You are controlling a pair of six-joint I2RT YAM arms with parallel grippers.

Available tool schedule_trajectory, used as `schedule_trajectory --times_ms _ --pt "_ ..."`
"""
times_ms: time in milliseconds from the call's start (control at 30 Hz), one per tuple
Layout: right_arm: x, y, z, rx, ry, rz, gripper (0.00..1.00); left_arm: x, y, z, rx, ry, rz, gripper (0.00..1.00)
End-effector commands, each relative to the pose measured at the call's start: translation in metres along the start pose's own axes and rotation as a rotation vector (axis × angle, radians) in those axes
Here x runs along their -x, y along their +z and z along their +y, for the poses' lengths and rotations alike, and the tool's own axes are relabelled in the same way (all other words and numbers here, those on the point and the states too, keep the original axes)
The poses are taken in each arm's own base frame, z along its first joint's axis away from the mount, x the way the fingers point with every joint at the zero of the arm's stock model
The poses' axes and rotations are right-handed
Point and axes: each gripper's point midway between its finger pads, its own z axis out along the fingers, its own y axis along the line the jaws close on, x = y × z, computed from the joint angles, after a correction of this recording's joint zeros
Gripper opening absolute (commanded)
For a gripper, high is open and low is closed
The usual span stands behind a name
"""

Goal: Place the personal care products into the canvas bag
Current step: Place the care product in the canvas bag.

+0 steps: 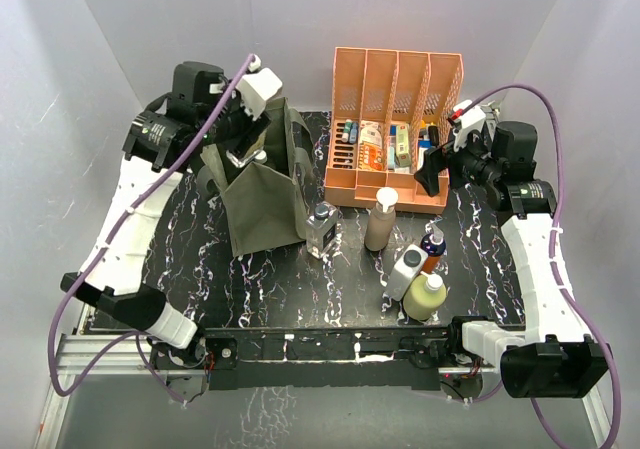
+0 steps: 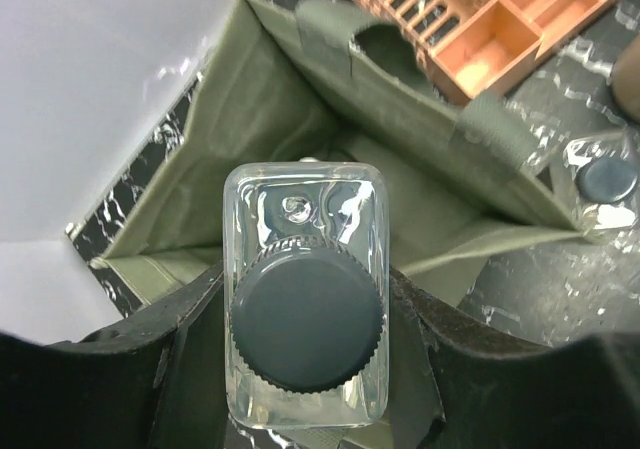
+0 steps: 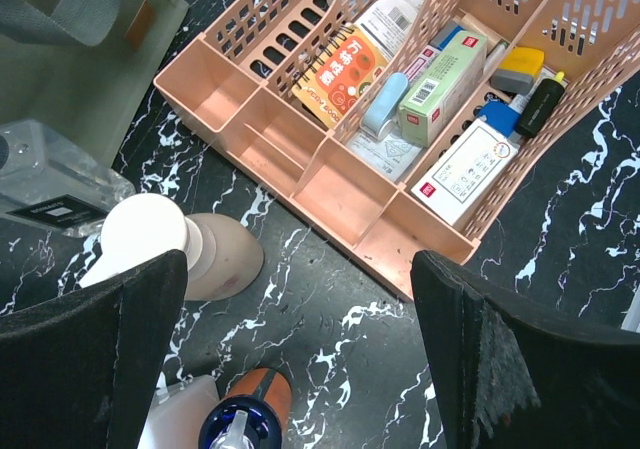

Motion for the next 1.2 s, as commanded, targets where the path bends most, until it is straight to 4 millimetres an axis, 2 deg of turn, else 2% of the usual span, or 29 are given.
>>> schedule_trajectory --times_ms 0,267,633,867,900,1000,1167 --pt "0.019 -0.007 0.002 -0.002 -0.034 -0.081 0.99 0.028 -0.034 0.034 0.187 0.069 -0.139 0.0" --pt "0.019 -0.006 0.003 0.008 -0.032 -0.082 0.99 0.008 -0.014 0.052 0.329 -0.09 -0.097 0.0" --pt "0.02 -0.009 0.006 0.011 -0.033 -0.092 0.99 -0.041 0.029 0.074 0.453 -0.35 -0.064 0.0" --pt "0.02 -0.009 0.006 0.011 -0.035 -0.096 0.99 -0.054 0.049 0.067 0.441 -0.431 -0.083 0.0" --pt "0.02 -0.009 0.007 0.011 -0.035 -0.095 0.99 -0.061 0.053 0.066 0.448 -0.435 -0.076 0.0" --pt "0.02 -0.008 0.006 0.012 -0.034 -0.094 0.99 -0.068 0.059 0.071 0.495 -0.461 -0.086 0.0" --pt "0.019 -0.007 0.007 0.019 -0.028 -0.092 0.99 -0.066 0.074 0.069 0.472 -0.47 -0.089 0.0"
